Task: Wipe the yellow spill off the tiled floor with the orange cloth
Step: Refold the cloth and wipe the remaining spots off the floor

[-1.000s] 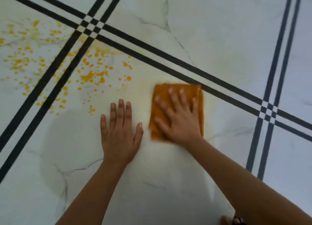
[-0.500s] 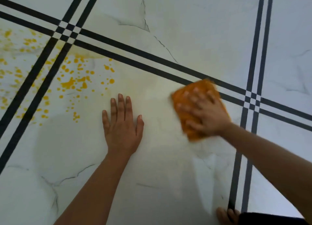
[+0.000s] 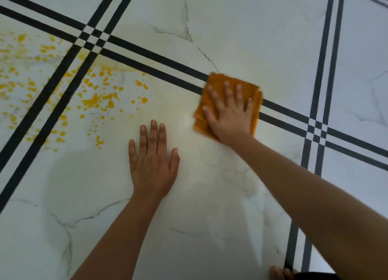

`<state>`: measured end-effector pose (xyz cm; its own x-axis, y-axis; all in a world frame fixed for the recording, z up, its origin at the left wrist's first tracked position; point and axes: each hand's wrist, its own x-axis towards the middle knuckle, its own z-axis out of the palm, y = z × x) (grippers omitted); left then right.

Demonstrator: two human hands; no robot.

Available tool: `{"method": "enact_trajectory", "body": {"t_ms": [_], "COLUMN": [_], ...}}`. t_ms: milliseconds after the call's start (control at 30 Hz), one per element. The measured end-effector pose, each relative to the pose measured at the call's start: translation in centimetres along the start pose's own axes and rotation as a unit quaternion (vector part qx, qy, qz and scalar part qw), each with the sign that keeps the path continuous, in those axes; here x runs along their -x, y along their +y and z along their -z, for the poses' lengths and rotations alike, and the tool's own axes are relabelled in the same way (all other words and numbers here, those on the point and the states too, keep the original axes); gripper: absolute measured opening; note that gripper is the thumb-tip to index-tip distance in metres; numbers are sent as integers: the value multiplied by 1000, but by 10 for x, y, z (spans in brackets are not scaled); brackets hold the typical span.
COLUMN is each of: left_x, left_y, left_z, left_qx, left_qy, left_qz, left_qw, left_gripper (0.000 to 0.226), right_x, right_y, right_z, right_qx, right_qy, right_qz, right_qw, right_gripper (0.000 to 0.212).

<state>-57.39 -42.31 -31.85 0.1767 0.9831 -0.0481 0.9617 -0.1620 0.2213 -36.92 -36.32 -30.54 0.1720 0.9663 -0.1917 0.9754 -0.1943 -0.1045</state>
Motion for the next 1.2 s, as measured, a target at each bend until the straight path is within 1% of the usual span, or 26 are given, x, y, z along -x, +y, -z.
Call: {"method": "enact_trajectory", "body": {"t_ms": [67, 133, 167, 233, 300, 333, 367, 433, 467, 500, 533, 600, 633, 667, 700, 767, 800, 867, 900, 933, 967, 1033, 1067, 1100, 1167, 1200], "left_x": [2, 7, 10, 13, 15, 13, 11, 8, 7, 7, 7, 9, 9, 9, 8, 5, 3, -5, -11, -18, -25, -38, -44, -48, -51, -52], "left_y": [-9, -18, -24, -33, -45, -51, -58, -72, -80, -88, -97, -109, -116, -125, -134, -153, -163, -181, -190, -201, -212, -233, -243, -245, -250, -250], "left_z": [3, 6, 8, 9, 11, 13, 15, 20, 22, 23, 24, 28, 30, 33, 35, 40, 41, 45, 47, 49, 52, 57, 58, 58, 56, 54], "left_qx": [-9, -19, -21, -23, -17, -14, -11, -6, -6, -6, -7, -5, -2, 2, 6, 1, -8, -21, -16, -8, -2, 0, 3, 0, -11, -15], "left_qy": [10, 11, 15, 24, 29, 32, 33, 30, 28, 28, 32, 48, 56, 65, 72, 80, 82, 85, 88, 91, 95, 106, 106, 101, 90, 92], "left_qz": [12, 26, 35, 58, 90, 105, 122, 154, 166, 178, 192, 216, 231, 251, 272, 289, 288, 278, 280, 284, 288, 300, 307, 311, 319, 321], "left_qw": [1000, 999, 999, 998, 995, 994, 992, 988, 986, 984, 981, 975, 971, 966, 960, 954, 954, 957, 956, 955, 953, 948, 946, 945, 943, 942], "left_gripper": [62, 62, 62, 62, 62, 62, 62, 63, 63, 63, 64, 64, 65, 66, 66, 66, 65, 64, 64, 64, 65, 66, 67, 68, 69, 69], "right_x": [15, 30, 24, -3, -19, -17, -11, 5, 3, -7, -20, -34, -32, -27, -19, -19, -33, -57, -58, -54, -48, -48, -62, -78, -96, -94], "right_y": [-20, -3, 0, -17, -69, -92, -108, -108, -98, -94, -98, -127, -145, -162, -171, -165, -165, -178, -191, -203, -213, -212, -212, -212, -234, -248], "right_z": [-8, -5, -3, -2, -5, -6, -10, -17, -15, -13, -13, -10, -11, -14, -20, -21, -17, -11, -11, -14, -19, -19, -14, -9, -12, -15], "right_qx": [25, 54, 54, 22, -20, -17, -12, 33, 46, 48, 43, -11, -22, -16, -5, 46, 58, 20, -3, -13, -10, 44, 56, 55, -2, -15], "right_qy": [-16, -34, -37, -20, -19, -21, -21, -14, -25, -21, -14, -13, -14, -13, -16, -36, -31, -18, -15, -9, -9, -40, -48, -39, -12, -3], "right_qz": [172, 324, 328, 185, 65, 85, 154, 348, 401, 407, 356, 164, 123, 158, 255, 444, 460, 308, 227, 204, 253, 428, 463, 430, 259, 215], "right_qw": [985, 944, 942, 982, 998, 996, 988, 937, 915, 912, 933, 986, 992, 987, 967, 894, 886, 951, 974, 979, 967, 902, 883, 901, 966, 976], "right_gripper": [58, 58, 59, 60, 59, 58, 57, 55, 55, 56, 56, 55, 56, 56, 56, 56, 56, 55, 54, 54, 55, 56, 57, 57, 56, 56]}}
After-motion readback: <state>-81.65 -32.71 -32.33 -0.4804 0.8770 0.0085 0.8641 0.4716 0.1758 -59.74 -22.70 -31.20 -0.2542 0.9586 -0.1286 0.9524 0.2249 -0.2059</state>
